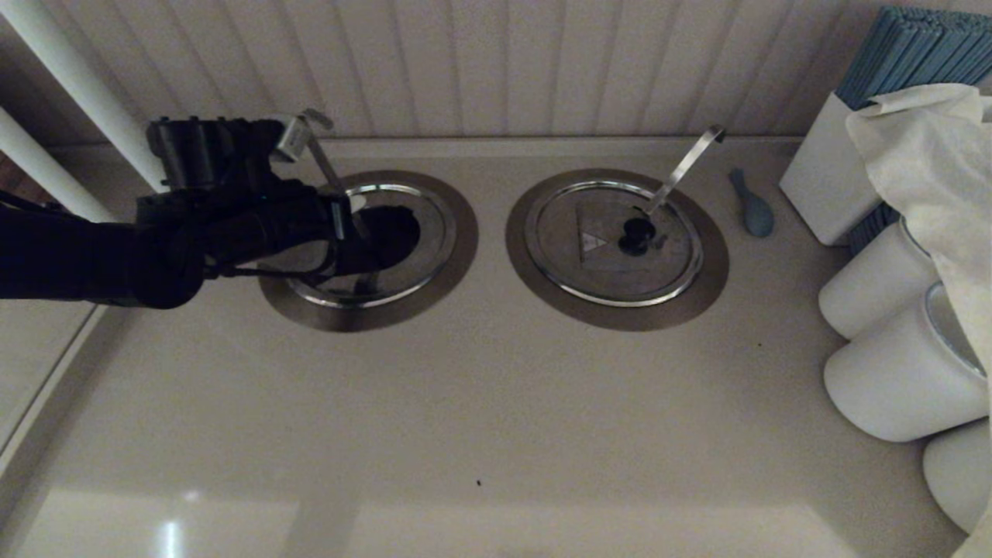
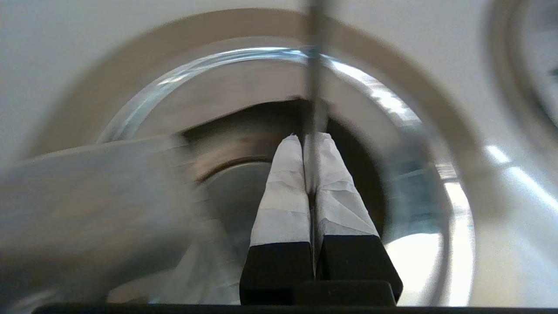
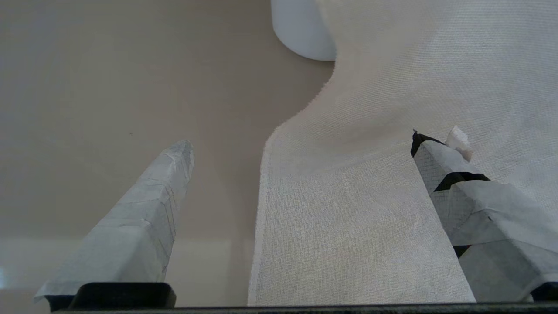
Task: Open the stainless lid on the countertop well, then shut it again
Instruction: Stir with a spoon
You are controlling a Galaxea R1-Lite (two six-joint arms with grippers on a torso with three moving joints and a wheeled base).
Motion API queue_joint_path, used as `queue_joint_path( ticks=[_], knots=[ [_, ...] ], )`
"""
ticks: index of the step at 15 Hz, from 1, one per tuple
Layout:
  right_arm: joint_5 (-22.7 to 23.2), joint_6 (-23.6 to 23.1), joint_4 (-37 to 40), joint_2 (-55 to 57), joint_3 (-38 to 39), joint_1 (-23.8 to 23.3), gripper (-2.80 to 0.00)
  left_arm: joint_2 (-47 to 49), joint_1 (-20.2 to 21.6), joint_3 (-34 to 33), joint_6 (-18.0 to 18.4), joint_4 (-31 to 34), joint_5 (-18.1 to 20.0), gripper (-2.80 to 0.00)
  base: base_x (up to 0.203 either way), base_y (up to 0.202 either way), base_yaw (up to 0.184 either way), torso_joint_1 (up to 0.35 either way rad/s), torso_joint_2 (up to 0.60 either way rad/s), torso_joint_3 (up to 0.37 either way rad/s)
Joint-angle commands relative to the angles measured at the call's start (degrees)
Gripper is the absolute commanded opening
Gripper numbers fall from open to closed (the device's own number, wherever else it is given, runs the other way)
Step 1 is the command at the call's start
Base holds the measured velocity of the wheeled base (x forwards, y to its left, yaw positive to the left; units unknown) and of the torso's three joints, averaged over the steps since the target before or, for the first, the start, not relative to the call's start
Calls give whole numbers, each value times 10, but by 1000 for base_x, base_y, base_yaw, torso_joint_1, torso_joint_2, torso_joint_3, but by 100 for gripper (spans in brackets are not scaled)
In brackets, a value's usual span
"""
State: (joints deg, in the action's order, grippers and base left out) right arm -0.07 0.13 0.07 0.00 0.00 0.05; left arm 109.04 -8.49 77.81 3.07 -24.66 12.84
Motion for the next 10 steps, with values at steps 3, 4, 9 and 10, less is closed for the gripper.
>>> queue_joint_path(
  ticks=[3,4,9,10],
  knots=[
    [0,0,0,1,0,0,0,2,24,5,49,16,-6,-280,0,0,0,0,0,0],
    [0,0,0,1,0,0,0,9,24,17,48,15,-12,-280,0,0,0,0,0,0],
    [0,0,0,1,0,0,0,88,3,82,8,-85,-130,-280,0,0,0,0,0,0],
    [0,0,0,1,0,0,0,88,-3,83,6,-84,-131,-280,0,0,0,0,0,0]
  ],
)
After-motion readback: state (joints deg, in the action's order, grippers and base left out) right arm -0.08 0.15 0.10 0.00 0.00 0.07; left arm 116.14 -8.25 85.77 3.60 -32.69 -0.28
